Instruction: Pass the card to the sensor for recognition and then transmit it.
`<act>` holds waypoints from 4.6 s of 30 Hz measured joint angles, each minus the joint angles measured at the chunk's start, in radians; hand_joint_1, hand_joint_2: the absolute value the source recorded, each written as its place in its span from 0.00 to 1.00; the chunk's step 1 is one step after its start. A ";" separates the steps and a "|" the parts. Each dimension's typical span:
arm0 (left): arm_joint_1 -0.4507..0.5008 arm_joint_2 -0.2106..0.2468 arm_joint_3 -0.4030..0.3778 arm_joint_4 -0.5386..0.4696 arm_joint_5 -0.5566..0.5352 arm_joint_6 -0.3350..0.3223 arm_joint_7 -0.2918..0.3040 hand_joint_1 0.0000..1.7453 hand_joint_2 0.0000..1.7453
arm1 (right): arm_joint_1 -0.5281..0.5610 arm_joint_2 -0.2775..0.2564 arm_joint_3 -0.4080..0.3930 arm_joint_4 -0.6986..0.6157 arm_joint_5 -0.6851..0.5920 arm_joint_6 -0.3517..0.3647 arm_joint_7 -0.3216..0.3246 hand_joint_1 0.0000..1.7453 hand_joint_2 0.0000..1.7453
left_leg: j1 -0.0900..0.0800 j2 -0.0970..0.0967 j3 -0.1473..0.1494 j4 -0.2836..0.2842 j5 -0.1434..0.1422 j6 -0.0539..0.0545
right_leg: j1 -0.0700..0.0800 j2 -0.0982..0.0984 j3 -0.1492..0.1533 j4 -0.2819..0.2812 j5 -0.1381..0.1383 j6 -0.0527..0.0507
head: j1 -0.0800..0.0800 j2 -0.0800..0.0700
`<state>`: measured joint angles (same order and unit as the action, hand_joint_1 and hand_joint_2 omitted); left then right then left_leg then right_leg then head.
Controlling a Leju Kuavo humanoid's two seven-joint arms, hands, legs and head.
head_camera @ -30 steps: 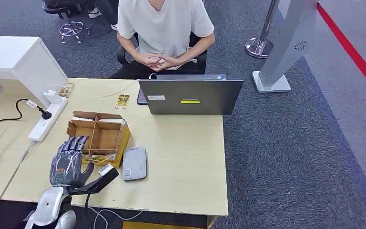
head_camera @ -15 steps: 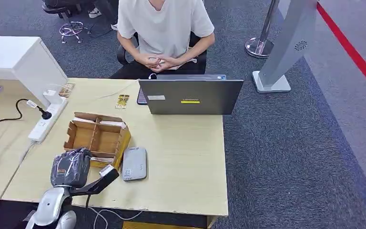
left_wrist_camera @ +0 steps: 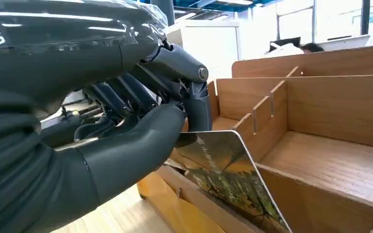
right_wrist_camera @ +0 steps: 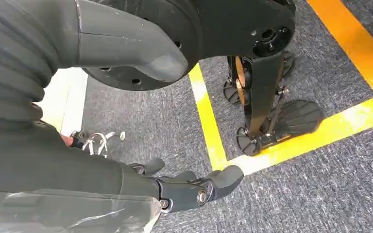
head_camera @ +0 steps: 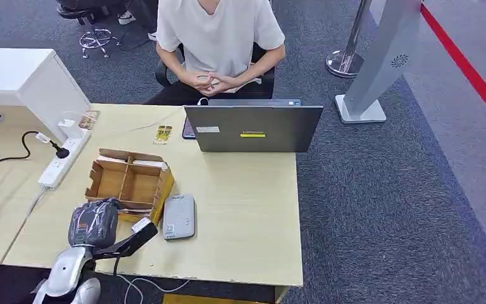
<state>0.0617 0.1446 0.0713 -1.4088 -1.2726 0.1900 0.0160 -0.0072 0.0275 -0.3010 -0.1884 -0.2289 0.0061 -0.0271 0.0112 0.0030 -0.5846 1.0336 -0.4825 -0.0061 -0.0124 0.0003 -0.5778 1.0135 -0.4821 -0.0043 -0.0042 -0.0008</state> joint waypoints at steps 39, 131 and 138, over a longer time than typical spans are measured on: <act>0.024 -0.017 0.000 -0.210 0.064 0.068 -0.074 0.00 1.00 | -0.001 0.000 -0.045 0.000 0.024 0.003 -0.014 0.00 1.00 | 0.000 0.000 0.000 0.000 0.000 0.000 | 0.000 0.000 -0.001 0.000 0.000 0.000 | 0.000 0.000; -0.002 0.034 -0.102 -0.048 0.032 -0.022 -0.038 1.00 1.00 | -0.009 0.002 -0.125 0.000 0.125 0.018 0.007 0.00 1.00 | 0.000 0.000 -0.001 0.000 0.000 0.000 | 0.000 0.000 -0.001 0.000 0.000 0.000 | 0.000 0.000; -0.006 0.035 -0.102 -0.048 0.053 -0.044 -0.040 1.00 1.00 | -0.009 0.002 -0.134 0.000 0.130 0.019 0.013 0.00 1.00 | 0.000 0.001 0.000 0.000 0.000 0.000 | 0.000 0.001 -0.001 0.000 0.000 0.000 | 0.000 0.000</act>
<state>0.0557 0.1793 -0.0309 -1.4565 -1.2200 0.1465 -0.0244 -0.0164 0.0298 -0.4345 -0.1888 -0.0992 0.0256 -0.0138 0.0111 0.0035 -0.5851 1.0338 -0.4826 -0.0061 -0.0124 0.0008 -0.5789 1.0134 -0.4822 -0.0043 -0.0046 -0.0008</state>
